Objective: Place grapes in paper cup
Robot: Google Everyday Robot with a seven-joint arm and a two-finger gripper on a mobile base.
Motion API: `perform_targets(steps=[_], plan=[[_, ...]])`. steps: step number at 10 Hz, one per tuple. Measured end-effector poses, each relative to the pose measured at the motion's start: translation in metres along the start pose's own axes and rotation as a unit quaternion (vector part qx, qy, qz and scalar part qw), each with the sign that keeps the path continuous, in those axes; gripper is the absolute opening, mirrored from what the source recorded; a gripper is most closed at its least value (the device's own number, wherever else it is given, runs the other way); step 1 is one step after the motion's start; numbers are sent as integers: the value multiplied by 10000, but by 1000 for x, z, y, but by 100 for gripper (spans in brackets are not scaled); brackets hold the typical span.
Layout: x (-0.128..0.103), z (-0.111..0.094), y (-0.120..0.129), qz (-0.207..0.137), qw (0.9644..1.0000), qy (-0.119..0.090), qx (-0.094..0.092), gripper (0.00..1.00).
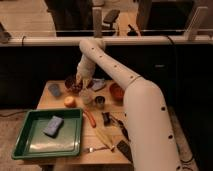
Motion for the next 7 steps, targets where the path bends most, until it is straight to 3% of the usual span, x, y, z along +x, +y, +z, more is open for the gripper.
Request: perform_targets(steps=[3, 7], plan=[[-4, 1, 8, -17, 9999, -45, -145, 4], [1, 1, 14, 72, 9997, 26, -244, 41]])
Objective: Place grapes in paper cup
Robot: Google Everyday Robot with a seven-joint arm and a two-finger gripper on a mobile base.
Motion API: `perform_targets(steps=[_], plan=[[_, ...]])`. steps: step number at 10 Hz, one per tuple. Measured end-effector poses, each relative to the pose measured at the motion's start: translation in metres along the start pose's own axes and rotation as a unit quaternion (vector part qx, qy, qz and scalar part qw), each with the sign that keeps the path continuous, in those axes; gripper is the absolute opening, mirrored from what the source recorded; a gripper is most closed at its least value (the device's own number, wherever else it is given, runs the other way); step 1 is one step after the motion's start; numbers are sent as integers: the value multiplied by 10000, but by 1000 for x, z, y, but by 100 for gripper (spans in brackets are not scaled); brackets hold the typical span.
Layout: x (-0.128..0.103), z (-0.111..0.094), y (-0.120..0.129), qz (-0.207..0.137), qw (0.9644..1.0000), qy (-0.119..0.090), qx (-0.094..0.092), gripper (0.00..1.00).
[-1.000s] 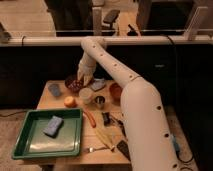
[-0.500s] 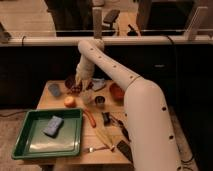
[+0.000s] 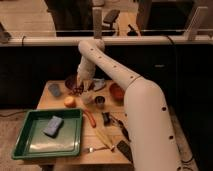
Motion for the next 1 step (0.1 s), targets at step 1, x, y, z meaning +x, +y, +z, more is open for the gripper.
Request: perform_targets(steps=[1], plan=[[1, 0, 1, 22, 10000, 7, -11, 53]])
